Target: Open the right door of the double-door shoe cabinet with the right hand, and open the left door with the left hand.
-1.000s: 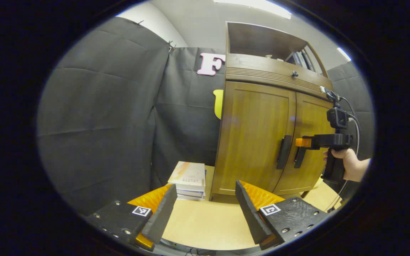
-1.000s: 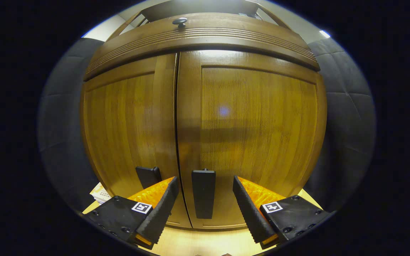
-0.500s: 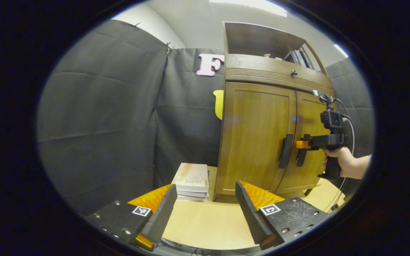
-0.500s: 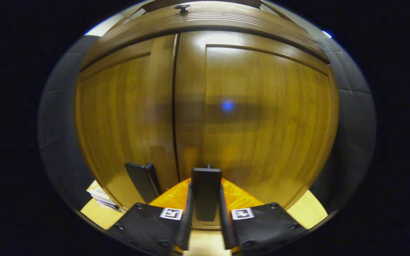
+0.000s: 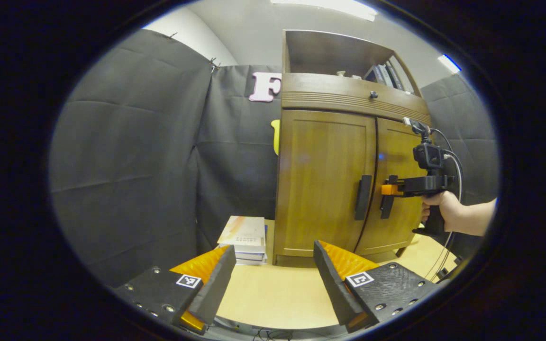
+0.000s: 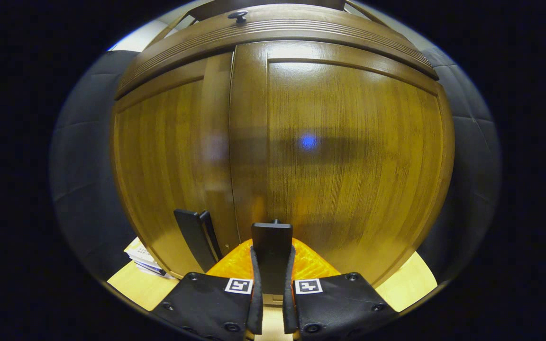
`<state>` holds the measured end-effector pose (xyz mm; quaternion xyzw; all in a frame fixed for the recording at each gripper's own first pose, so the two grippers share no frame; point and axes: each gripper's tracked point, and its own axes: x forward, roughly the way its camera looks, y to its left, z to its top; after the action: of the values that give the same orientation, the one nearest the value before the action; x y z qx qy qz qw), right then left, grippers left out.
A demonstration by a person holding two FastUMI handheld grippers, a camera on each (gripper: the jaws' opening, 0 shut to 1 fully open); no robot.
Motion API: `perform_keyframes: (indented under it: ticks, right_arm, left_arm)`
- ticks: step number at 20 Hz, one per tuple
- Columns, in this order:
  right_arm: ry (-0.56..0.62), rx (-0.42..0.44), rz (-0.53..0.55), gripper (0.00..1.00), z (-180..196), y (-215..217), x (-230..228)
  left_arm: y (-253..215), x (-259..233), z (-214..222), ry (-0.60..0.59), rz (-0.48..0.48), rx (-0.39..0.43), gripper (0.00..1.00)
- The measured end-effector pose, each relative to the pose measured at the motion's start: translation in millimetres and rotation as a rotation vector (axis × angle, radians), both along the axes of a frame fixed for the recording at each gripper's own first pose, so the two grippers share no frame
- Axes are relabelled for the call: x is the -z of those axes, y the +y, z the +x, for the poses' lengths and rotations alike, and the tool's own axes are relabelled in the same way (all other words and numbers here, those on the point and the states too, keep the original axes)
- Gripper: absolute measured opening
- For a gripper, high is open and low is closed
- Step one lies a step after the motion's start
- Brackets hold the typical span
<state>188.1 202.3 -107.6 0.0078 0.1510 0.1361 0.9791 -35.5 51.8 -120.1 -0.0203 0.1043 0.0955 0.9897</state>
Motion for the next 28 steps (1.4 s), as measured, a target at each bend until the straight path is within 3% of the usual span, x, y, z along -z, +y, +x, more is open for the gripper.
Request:
perform_keyframes:
  ticks: [13,28]
  right_arm:
    - [0.009,-0.130,0.037,0.17,-67.2,-25.2,-2.1]
    - [0.040,-0.139,0.072,0.18,-132.2,-90.9,-2.5]
  left_arm:
    - [-41.5,0.2,-8.8,0.003,-0.021,0.044,0.96]
    - [-109.4,-1.7,13.2,0.005,-0.038,0.177,0.96]
